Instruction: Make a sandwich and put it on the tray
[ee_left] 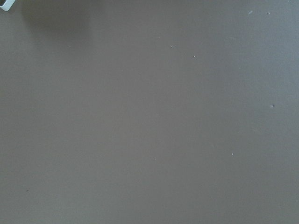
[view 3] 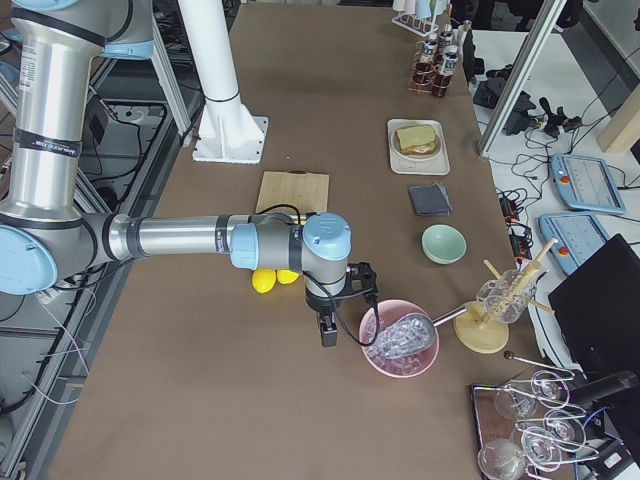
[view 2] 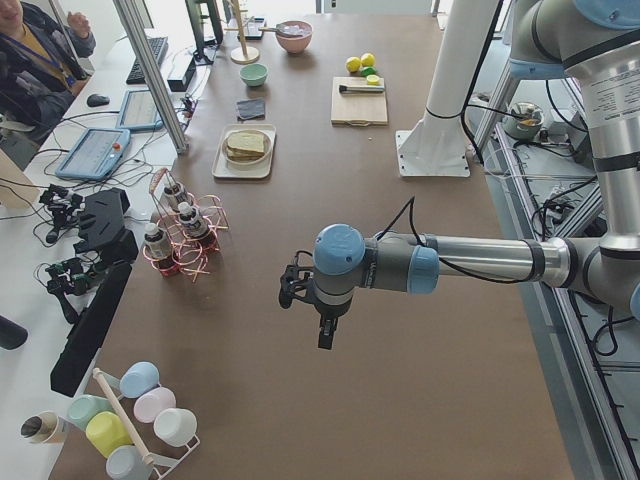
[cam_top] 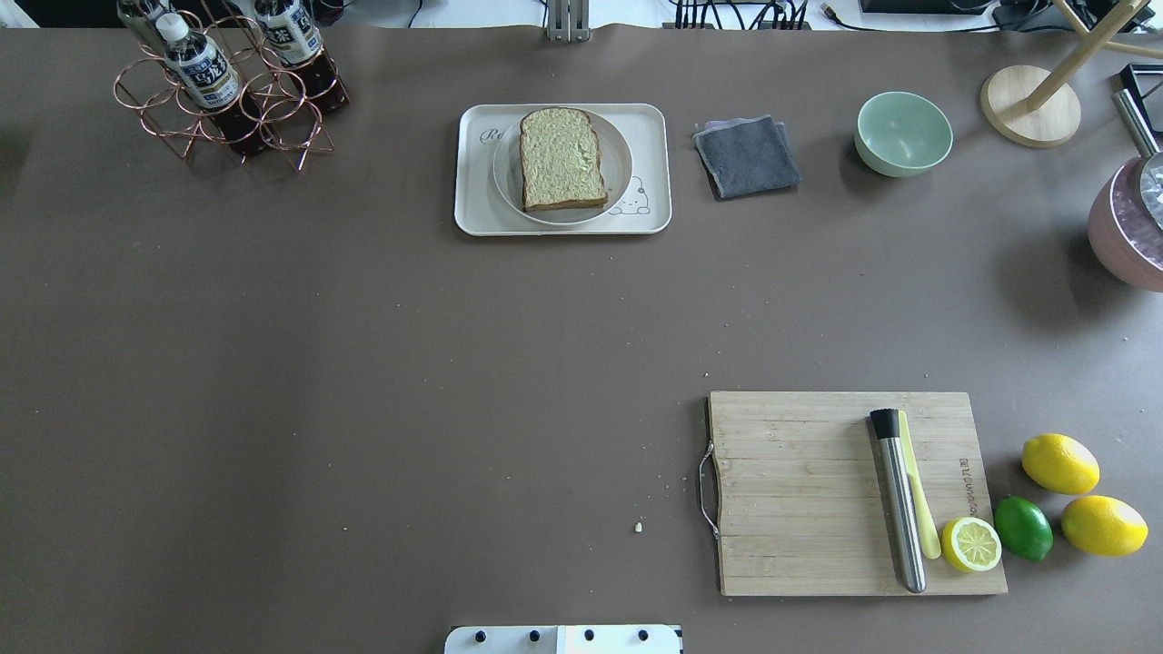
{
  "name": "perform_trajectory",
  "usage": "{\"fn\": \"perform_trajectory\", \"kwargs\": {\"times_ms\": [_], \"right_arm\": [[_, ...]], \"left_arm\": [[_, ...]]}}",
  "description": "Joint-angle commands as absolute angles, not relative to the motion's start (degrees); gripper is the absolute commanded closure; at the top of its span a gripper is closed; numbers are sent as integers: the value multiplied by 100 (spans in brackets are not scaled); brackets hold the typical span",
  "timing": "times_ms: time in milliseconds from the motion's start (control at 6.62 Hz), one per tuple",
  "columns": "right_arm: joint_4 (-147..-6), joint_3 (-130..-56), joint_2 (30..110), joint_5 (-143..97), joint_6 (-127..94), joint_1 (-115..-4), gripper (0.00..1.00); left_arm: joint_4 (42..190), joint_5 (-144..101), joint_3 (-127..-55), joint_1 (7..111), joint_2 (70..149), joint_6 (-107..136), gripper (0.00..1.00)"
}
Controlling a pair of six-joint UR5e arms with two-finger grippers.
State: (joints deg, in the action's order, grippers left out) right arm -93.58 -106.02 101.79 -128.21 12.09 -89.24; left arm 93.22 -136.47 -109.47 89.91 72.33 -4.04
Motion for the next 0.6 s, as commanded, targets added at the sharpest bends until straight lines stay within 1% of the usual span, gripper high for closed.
{"fn": "perform_trajectory", "kwargs": {"times_ms": [0,453], "right_arm": [[-9352,-10556,10151,-12849,1187,-8921,0],[-9352,-10564,10143,-12885,1187,-8921,0]], "left_arm": [[9325,-13649,-10951,8983,7233,-378,3],[9334,-13649,-10942,8965,7181,-378,3]]}}
